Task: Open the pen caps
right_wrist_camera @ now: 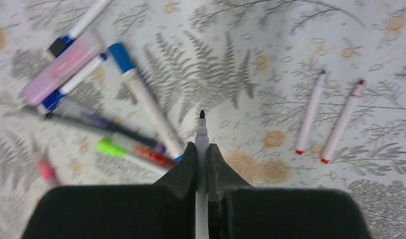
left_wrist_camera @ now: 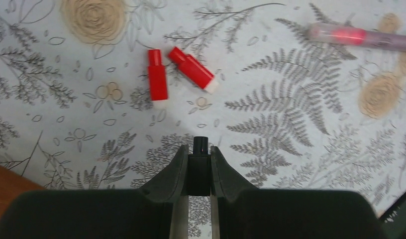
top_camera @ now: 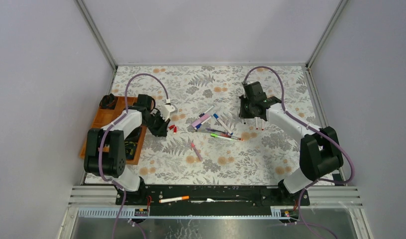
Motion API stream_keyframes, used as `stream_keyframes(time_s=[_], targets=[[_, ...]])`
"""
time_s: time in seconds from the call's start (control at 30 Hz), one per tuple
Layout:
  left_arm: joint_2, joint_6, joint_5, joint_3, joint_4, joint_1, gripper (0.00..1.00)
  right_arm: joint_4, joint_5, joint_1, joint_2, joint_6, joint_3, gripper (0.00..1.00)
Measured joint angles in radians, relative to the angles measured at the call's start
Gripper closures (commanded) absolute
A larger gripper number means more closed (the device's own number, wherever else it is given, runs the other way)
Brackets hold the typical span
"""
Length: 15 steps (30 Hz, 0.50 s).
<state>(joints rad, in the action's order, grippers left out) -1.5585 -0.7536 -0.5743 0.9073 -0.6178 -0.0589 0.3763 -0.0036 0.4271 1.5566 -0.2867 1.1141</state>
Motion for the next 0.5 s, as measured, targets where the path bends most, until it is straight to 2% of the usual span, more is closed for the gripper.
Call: stream_keyframes(time_s=[0.1,0.3,0.4,0.5], targets=[[-0.024,0.049,0.044,0.000,0.048,-0.004,0.92,-0.023,0.092,-0.014,0.049,0.000,0.000,0.98],[-0.062,0.095,0.094,0.000,0.079,-0.029,0.81,-0.050,0.163,-0.064,0.172,0.000,0.000,0.96],[-0.090,0.109,0.109,0.004,0.084,-0.042,0.71,-0.055,0.183,-0.076,0.220,0.000,0.001,0.93],[-0.096,0.125,0.111,0.011,0.088,-0.046,0.56,-0.060,0.198,-0.077,0.260,0.001,0.001,0.87]])
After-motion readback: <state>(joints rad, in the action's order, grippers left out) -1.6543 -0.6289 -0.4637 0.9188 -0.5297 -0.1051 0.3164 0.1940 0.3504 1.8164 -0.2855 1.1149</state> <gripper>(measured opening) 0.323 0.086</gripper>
